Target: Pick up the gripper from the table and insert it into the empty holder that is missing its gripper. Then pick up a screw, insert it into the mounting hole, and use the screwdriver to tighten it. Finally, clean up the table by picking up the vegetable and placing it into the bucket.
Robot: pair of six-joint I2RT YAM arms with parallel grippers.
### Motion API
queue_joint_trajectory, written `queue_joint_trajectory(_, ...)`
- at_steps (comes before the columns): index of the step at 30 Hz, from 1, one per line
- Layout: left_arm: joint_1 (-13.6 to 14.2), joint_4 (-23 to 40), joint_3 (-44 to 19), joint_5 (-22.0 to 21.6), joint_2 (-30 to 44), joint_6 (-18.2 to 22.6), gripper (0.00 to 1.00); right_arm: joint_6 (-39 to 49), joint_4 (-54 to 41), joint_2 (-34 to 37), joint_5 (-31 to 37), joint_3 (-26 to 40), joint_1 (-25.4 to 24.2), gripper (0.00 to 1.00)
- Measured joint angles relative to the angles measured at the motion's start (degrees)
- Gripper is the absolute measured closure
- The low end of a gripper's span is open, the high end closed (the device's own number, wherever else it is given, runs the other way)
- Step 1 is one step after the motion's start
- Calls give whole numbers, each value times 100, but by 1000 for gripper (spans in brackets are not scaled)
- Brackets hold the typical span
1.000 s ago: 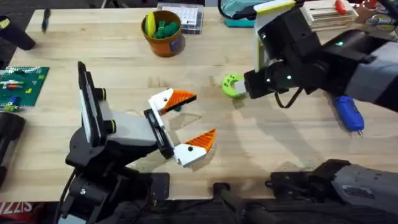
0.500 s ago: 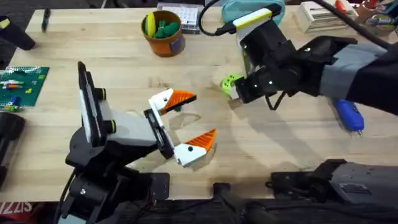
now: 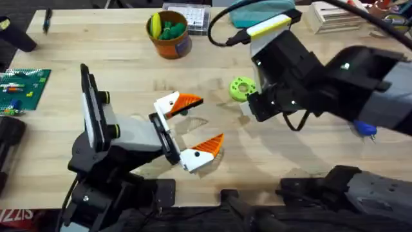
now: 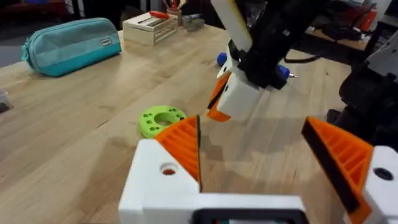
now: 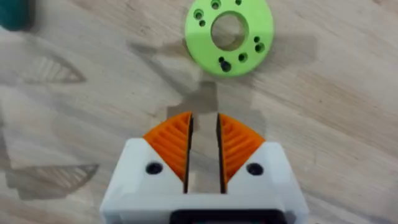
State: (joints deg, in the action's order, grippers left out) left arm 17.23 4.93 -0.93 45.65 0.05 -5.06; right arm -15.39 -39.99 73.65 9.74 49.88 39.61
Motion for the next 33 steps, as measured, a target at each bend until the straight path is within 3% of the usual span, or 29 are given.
queue_joint_trajectory(8,0,0,0,0,-1,0,15,-244,1155,-12,300,-622,2,727)
queue_joint_trajectory(17,0,0,0,-2,0,0,15,-265,1372,113,899,-622,-12,727)
queue_joint_trajectory(33,0,0,0,0,-1,0,13,-263,1850,439,837,-624,-22,727)
